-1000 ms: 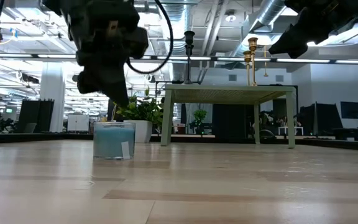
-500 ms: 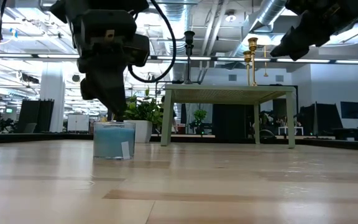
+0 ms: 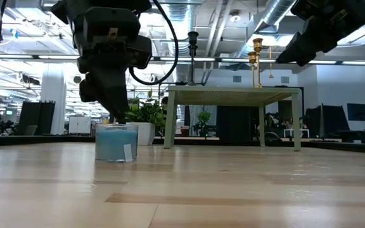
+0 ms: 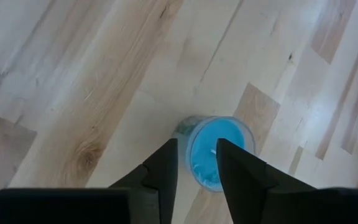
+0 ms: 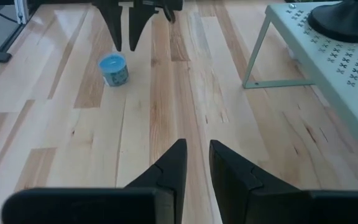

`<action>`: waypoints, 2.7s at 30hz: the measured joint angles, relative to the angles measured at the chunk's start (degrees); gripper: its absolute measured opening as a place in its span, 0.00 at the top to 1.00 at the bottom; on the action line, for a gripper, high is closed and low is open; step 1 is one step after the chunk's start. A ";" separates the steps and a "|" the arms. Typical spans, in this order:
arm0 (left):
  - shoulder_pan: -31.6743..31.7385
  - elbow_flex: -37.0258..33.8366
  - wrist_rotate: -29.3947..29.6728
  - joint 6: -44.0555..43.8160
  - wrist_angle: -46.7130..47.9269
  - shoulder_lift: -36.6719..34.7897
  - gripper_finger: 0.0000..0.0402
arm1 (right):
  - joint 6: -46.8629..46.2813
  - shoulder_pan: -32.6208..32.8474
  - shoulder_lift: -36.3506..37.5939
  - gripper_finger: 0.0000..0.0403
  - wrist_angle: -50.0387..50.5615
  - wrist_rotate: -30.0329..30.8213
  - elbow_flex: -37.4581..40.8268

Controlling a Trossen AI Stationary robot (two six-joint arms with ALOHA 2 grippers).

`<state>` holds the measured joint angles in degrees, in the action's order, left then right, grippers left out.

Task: Pick & Place candle stick holders
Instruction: Align the blue scented candle with the violet scented candle on the shelf

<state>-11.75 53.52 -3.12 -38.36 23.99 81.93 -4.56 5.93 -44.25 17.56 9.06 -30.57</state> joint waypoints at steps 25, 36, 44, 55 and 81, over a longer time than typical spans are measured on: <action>-1.13 -7.34 -1.11 -4.16 -8.35 0.00 0.78 | 0.02 0.00 0.01 0.85 -0.07 -0.01 0.00; -1.04 -7.40 0.16 -5.38 -9.05 -0.07 0.98 | 0.03 0.00 0.00 0.85 -0.04 0.00 -0.02; -1.04 -3.95 0.14 -8.12 -8.95 0.04 0.99 | 0.57 0.00 0.01 0.85 0.10 0.00 -0.04; -0.43 14.11 8.74 -1.04 11.83 0.04 0.99 | 0.59 0.00 0.00 0.85 1.81 0.00 -0.07; 9.06 52.88 19.46 40.72 17.94 13.00 0.99 | 0.45 0.00 0.02 0.85 3.19 0.00 -0.07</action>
<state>-2.69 106.41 16.34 2.36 41.93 94.93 -4.10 5.93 -44.23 20.75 9.06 -30.63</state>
